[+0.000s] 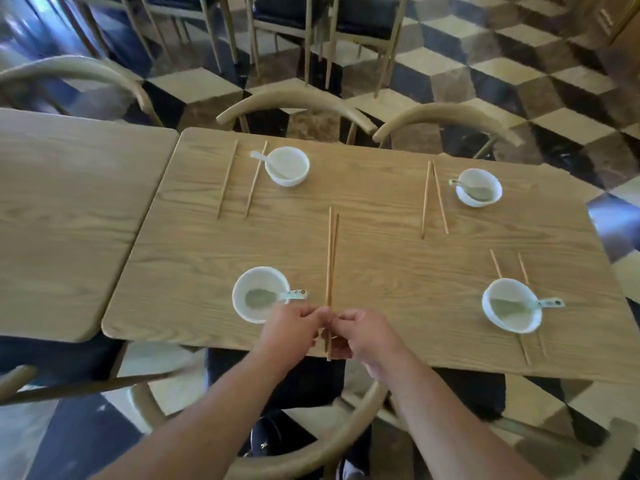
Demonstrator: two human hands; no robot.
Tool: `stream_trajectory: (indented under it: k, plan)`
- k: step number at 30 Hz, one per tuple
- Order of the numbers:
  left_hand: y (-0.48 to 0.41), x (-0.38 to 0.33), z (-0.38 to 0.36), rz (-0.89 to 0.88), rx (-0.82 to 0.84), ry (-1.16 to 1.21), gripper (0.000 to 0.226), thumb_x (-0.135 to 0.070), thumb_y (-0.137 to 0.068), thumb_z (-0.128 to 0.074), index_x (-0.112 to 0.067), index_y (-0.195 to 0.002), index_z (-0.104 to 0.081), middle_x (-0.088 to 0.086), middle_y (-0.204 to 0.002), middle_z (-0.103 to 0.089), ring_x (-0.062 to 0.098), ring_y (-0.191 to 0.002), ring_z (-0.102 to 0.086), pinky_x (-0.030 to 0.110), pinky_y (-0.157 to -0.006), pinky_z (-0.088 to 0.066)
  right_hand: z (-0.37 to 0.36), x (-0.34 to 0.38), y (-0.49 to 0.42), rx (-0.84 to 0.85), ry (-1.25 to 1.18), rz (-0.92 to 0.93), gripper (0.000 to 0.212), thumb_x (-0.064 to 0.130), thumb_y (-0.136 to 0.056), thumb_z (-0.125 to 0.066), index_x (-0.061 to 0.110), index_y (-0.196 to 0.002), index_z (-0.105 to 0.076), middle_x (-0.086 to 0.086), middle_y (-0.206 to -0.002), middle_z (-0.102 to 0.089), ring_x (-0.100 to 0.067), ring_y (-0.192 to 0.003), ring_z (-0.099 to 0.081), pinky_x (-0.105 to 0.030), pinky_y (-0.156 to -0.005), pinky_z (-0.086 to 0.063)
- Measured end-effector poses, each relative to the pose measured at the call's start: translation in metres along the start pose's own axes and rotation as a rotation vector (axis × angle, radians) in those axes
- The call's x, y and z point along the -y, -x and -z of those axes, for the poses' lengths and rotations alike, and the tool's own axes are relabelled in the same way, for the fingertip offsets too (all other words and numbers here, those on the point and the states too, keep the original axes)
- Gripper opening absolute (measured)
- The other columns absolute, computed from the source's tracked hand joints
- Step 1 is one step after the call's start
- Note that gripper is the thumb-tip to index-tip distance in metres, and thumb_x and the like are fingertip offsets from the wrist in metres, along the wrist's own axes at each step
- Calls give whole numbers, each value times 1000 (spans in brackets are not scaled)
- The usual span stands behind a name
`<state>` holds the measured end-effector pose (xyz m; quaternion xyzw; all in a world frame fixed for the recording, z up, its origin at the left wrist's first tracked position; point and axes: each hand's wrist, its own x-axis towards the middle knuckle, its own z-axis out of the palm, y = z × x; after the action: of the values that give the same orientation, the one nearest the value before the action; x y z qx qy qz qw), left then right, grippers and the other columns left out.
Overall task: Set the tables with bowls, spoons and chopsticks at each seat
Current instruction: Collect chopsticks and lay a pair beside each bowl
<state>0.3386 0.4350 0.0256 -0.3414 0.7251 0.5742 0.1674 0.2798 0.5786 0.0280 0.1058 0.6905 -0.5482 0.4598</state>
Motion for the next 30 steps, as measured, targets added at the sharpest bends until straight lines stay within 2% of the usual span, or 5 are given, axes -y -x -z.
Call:
stream_trajectory:
  k: [6,12,21,25,30]
  plan:
    - [-5,67,-6,91,-58,-152,26,-44,-103,-65,-31,-122,-79,-7,-95,-78,17,-93,-73,38,-93,-60,-5,-25,-75,-118,261,-51,17,29,-93,-80,12,-90,-79,-10,-85,-79,-30,-81,-78,-51,-83,-66]
    - [-26,70,-23,20,-143,-175,36,-41,-103,-65,-28,-136,-72,-8,-103,-76,15,-100,-72,34,-87,-57,-10,-24,-103,-185,463,21,24,33,-95,-77,10,-89,-78,-10,-77,-80,-27,-69,-78,-42,-72,-66]
    - [-48,84,-35,61,-279,-78,11,-42,-98,-73,-32,-102,-76,-12,-85,-76,8,-82,-70,31,-76,-55,11,-36,-111,-40,177,-35,16,19,-99,-75,3,-97,-74,-15,-82,-81,-27,-73,-79,-54,-86,-65]
    - [-47,96,-35,67,-309,-10,25,-43,-97,-74,-28,-81,-63,-2,-66,-71,16,-62,-68,35,-65,-56,14,-26,-116,0,155,-118,28,29,-101,-72,2,-95,-70,-17,-77,-79,-31,-69,-79,-47,-71,-67]
    - [-50,97,-33,45,-279,69,11,-28,-103,-66,-30,-93,-65,-2,-69,-72,17,-58,-73,43,-72,-64,11,-20,-128,-21,166,-216,33,31,-105,-65,3,-87,-69,-16,-68,-76,-30,-58,-76,-42,-59,-64]
